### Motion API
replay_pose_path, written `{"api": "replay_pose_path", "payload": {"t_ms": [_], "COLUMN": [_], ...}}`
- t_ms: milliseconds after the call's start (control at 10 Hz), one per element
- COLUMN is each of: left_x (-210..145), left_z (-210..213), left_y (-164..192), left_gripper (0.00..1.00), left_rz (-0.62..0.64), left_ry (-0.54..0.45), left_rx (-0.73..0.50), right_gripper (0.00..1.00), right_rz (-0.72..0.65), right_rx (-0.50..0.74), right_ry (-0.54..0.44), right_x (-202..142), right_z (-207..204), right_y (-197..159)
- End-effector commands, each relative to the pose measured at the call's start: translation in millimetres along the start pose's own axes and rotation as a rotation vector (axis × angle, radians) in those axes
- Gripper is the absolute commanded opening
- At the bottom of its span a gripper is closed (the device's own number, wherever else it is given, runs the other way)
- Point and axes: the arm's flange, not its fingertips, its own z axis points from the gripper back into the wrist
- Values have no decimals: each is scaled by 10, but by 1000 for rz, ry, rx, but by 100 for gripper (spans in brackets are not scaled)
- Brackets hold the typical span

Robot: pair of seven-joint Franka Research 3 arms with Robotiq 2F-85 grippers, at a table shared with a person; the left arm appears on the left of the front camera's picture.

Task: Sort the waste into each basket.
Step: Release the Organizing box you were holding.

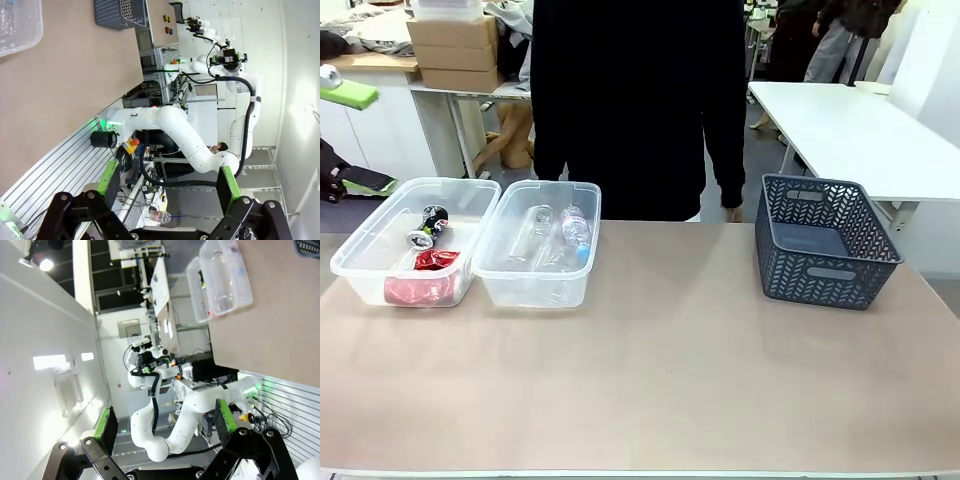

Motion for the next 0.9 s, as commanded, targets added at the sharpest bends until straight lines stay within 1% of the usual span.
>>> {"api": "replay_pose_path", "payload": {"t_ms": [0, 800], "left_x": [21, 21], "left_z": [-10, -10], "left_y": [-14, -14], "left_gripper": [100, 100], "left_rz": [-24, -24], "left_ry": [-3, -3], "left_rx": [-23, -23], "right_gripper": [100, 100], "right_rz": [9, 9], "right_rx": [25, 25], "right_ry": [4, 4], "right_x": [17, 17], "right_z": [2, 2], "right_y": [64, 64]}}
